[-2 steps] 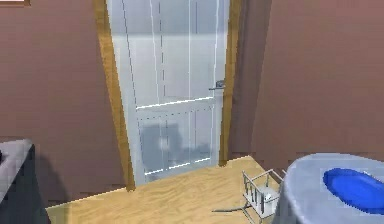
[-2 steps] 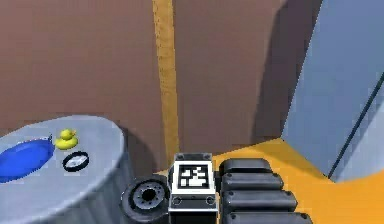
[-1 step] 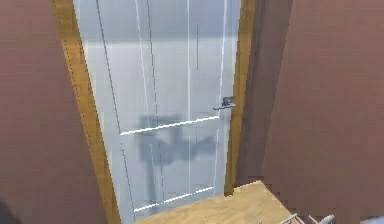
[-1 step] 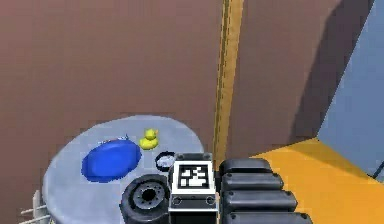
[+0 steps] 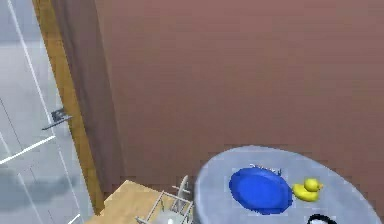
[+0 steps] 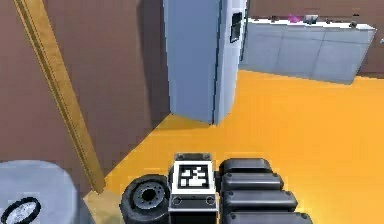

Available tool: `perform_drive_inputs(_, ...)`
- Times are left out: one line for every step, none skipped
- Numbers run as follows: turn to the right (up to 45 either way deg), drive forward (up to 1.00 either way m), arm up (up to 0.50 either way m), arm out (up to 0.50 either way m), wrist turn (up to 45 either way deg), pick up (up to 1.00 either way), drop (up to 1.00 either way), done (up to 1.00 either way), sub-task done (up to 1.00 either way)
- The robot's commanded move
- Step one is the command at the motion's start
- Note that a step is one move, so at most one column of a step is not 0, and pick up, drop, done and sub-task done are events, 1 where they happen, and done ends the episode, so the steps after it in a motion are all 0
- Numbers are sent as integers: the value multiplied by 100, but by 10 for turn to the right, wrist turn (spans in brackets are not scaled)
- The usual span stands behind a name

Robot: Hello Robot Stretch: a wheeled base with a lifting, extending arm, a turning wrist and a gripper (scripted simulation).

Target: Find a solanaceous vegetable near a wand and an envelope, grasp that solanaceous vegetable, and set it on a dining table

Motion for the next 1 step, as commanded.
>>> perform_drive_inputs(450,0,0,0,0,0,0,0,0)
